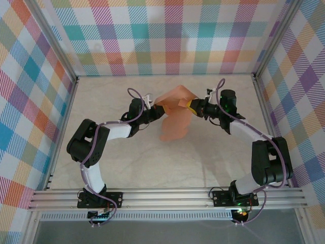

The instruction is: Fold the paper box

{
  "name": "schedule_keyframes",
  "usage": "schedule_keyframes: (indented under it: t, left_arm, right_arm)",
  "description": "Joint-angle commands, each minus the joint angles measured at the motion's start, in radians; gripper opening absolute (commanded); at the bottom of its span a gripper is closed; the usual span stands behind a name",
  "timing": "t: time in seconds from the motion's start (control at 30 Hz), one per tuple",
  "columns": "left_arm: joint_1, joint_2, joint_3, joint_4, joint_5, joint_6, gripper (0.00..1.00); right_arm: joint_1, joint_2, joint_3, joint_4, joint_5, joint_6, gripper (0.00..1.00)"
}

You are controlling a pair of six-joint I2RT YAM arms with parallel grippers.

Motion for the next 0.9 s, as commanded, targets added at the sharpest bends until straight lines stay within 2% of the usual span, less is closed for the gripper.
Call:
schedule_keyframes:
  t: [0.0, 0.17, 0.23, 0.27, 0.37, 0.53, 0.87]
  left_arm:
    - [0.005, -0.048, -0.012, -0.052, -0.043, 0.081, 0.0]
    - [0.006, -0.062, -0.015, -0.079, -0.06, 0.104, 0.0]
    - [0.005, -0.065, -0.014, -0.082, -0.06, 0.106, 0.0]
    - [0.004, -0.065, -0.014, -0.083, -0.06, 0.106, 0.0]
    - [0.003, -0.065, -0.012, -0.083, -0.058, 0.107, 0.0]
    - [-0.002, -0.065, -0.01, -0.084, -0.057, 0.11, 0.0]
    - [-0.003, -0.071, -0.014, -0.099, -0.071, 0.12, 0.0]
  right_arm:
    - [0.005, -0.01, 0.014, -0.041, 0.003, -0.019, 0.16]
    - [0.006, -0.014, 0.014, -0.068, 0.008, -0.034, 0.05]
    - [0.006, -0.015, 0.014, -0.077, 0.009, -0.038, 0.04]
    - [0.006, -0.017, 0.014, -0.078, 0.011, -0.041, 0.06]
    - [0.006, -0.018, 0.015, -0.079, 0.009, -0.041, 0.2]
    - [0.009, -0.004, 0.019, -0.084, 0.007, -0.042, 0.21]
    - [0.01, -0.01, 0.023, -0.123, 0.013, -0.07, 0.02]
